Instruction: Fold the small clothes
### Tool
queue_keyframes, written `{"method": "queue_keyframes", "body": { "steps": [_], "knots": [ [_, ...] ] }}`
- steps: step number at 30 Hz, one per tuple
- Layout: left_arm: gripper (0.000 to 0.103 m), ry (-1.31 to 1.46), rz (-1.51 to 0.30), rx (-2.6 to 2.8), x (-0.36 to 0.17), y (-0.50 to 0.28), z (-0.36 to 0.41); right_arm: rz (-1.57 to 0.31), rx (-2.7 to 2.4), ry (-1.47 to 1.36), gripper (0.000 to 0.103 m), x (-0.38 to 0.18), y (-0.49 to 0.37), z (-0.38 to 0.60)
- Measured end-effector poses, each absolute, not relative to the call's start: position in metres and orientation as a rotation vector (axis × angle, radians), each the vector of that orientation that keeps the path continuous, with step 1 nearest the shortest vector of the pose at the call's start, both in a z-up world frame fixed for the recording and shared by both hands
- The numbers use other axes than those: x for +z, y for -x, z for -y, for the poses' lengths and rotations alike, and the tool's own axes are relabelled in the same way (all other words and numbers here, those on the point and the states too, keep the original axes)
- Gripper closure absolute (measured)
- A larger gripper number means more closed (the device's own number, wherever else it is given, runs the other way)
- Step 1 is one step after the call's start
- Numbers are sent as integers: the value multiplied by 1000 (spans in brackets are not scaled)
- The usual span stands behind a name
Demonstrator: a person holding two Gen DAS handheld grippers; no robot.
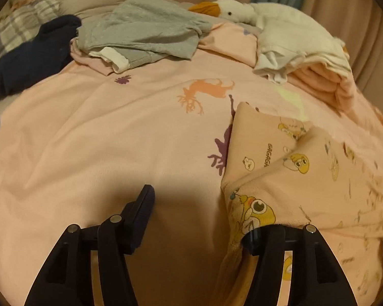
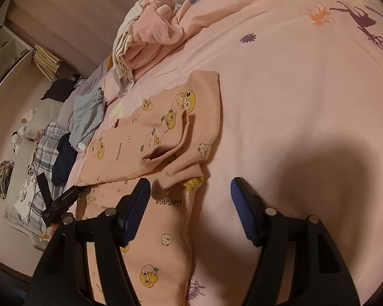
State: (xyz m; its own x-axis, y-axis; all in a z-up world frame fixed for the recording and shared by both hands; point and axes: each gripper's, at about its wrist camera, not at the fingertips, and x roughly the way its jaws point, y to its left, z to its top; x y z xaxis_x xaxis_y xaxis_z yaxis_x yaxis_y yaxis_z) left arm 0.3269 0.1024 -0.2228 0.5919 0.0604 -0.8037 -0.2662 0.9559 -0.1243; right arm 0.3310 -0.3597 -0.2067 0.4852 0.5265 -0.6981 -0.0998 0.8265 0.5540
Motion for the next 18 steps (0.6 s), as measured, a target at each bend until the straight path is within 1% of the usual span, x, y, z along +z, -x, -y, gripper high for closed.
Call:
{"method": "queue_keyframes", "body": {
  "steps": [2, 3, 4, 5, 6, 7, 8, 12, 14, 15, 16, 18],
  "knots": [
    [41, 237, -923, 198, -222, -327, -102, -993, 400, -466, 38, -206, -329, 359],
    [46, 255, -921, 199, -222, -327, -104, -989, 402, -454, 38, -206, -329, 357],
    [57, 282, -915, 203, -221, -325, -106, -986, 405, -443, 38, -206, -328, 357],
    [65, 318, -918, 188, -220, -324, -109, -983, 406, -436, 38, -206, -328, 357],
    [79, 355, -934, 154, -219, -324, -109, -981, 408, -431, 38, -206, -327, 357],
    [86, 361, -943, 131, -216, -323, -107, -980, 409, -431, 38, -207, -329, 357],
    [87, 337, -946, 130, -212, -322, -102, -980, 410, -435, 38, -207, -329, 357],
    [87, 123, -1000, 134, -199, -324, -75, -974, 415, -442, 37, -208, -330, 358],
    [78, 75, -1018, 153, -194, -321, -73, -971, 415, -450, 36, -207, -329, 359],
    [64, 80, -1015, 170, -191, -318, -78, -973, 412, -465, 36, -206, -329, 360],
    [52, 93, -1007, 189, -189, -316, -83, -982, 405, -502, 34, -204, -329, 363],
    [48, 149, -981, 194, -185, -311, -96, -999, 435, -611, 34, -198, -330, 367]
  ]
}}
